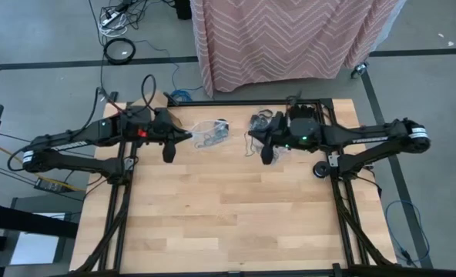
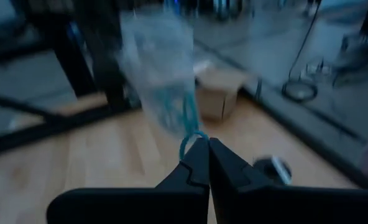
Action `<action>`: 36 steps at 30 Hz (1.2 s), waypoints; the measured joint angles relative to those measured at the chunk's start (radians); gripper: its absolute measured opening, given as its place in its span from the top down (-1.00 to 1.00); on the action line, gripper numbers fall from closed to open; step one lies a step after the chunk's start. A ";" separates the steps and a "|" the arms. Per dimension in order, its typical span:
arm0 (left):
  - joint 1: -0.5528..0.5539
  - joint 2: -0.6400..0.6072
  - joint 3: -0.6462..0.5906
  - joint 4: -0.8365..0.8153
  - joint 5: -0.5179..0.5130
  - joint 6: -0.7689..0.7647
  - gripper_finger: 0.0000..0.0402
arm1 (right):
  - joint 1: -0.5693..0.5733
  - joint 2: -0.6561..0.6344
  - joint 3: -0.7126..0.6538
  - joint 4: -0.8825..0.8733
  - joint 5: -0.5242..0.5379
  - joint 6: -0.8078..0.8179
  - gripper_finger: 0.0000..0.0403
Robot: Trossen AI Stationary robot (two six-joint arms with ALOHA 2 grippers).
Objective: Sort rubber bands
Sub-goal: Put the blue rubber band into the transparent zip bag
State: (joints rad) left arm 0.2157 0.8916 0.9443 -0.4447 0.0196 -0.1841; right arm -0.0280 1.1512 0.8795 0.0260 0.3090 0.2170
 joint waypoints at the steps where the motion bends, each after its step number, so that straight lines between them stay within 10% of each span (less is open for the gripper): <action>1: 0.000 0.007 0.000 0.000 0.000 0.000 0.89 | 0.000 -0.010 0.000 0.025 0.008 -0.009 1.00; 36: -0.002 0.359 0.000 0.249 0.211 -0.007 0.89 | 0.001 0.081 0.233 0.113 -0.004 -0.210 1.00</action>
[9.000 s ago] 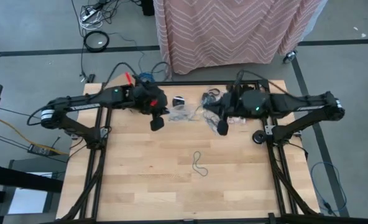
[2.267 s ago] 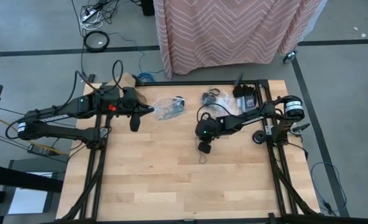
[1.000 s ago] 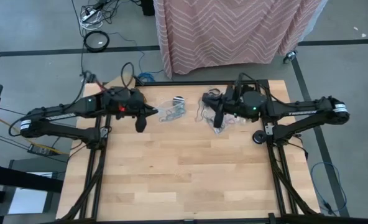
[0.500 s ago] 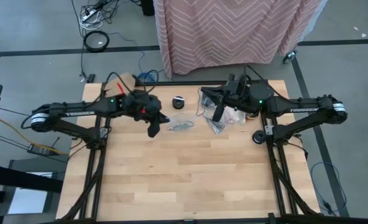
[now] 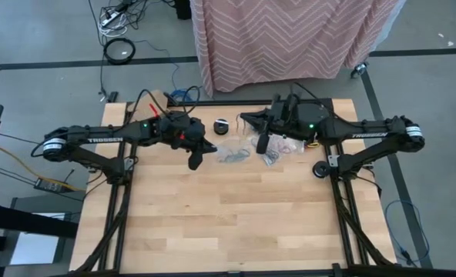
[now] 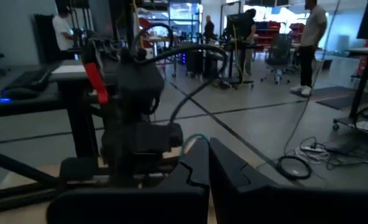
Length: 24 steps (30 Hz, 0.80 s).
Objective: Sort rubber bands
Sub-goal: Put the blue rubber band into the transparent zip bag
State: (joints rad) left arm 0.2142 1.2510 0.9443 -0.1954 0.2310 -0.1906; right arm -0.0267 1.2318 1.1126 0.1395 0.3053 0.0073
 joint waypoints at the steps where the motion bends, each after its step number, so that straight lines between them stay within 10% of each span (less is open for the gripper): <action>1: 0.000 0.000 0.000 -0.002 0.000 0.000 0.89 | 0.000 0.004 0.000 -0.007 -0.005 0.005 1.00; 24: 0.000 0.000 0.000 0.047 -0.012 -0.001 0.89 | 0.000 0.026 -0.001 0.002 -0.031 0.026 1.00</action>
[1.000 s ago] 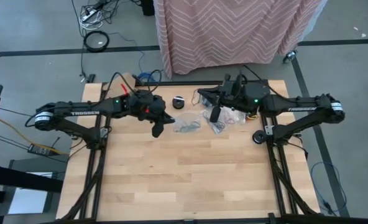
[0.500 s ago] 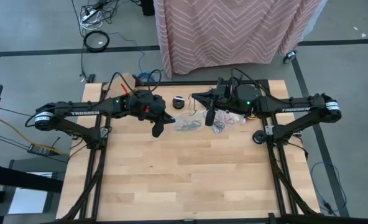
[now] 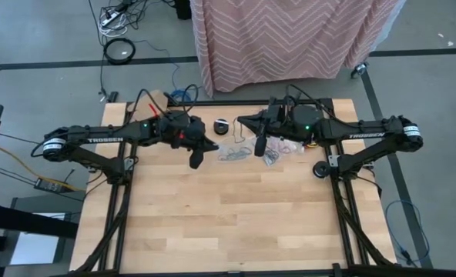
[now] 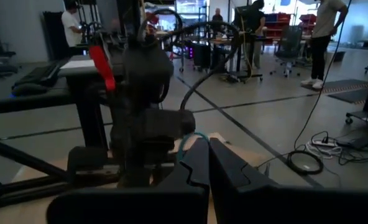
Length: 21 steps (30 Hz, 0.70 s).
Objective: Sort rubber bands
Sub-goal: Put the blue rubber band into the transparent zip bag
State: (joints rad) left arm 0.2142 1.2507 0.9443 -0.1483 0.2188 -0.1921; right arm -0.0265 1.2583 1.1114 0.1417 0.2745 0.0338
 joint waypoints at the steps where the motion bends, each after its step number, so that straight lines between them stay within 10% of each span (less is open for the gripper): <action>1: 0.000 0.000 0.000 0.011 0.000 -0.001 0.89 | -0.001 0.000 0.000 -0.016 0.000 0.000 1.00; 21: 0.000 0.000 0.000 0.046 0.007 -0.022 0.89 | 0.001 0.040 0.000 -0.275 -0.104 0.027 1.00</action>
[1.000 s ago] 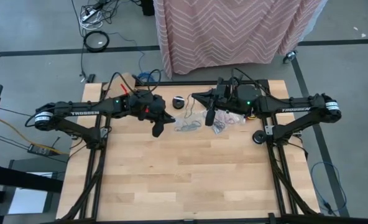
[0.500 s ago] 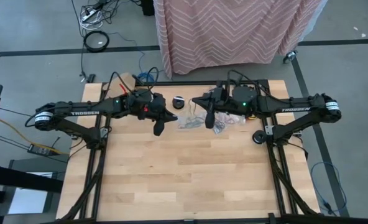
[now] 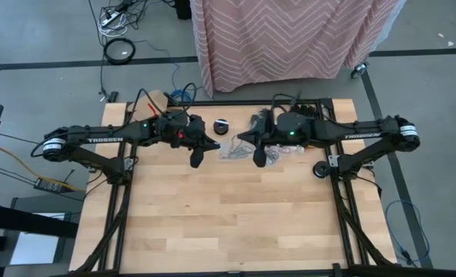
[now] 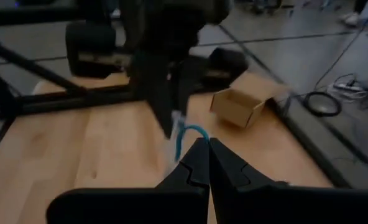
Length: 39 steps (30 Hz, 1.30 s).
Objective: Sort rubber bands
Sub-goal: Put the blue rubber band into the transparent zip bag, then close the transparent zip bag
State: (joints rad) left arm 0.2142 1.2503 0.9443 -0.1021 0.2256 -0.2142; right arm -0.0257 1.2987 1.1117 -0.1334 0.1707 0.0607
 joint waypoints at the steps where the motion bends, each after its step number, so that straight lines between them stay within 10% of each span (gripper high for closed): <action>1: 0.000 0.000 0.000 0.000 0.000 0.000 0.89 | 0.000 0.013 0.000 -0.008 -0.011 0.004 1.00; 25: 0.000 0.000 0.000 -0.098 0.039 0.041 0.89 | 0.004 0.052 0.000 0.036 -0.113 -0.135 0.00; 39: -0.013 0.000 0.000 -0.110 0.073 0.053 0.89 | -0.010 0.175 0.000 0.107 -0.187 -0.151 -0.10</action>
State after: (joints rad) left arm 0.2008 1.2499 0.9443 -0.2119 0.2984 -0.1615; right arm -0.0353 1.4732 1.1114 -0.0265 -0.0160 -0.0906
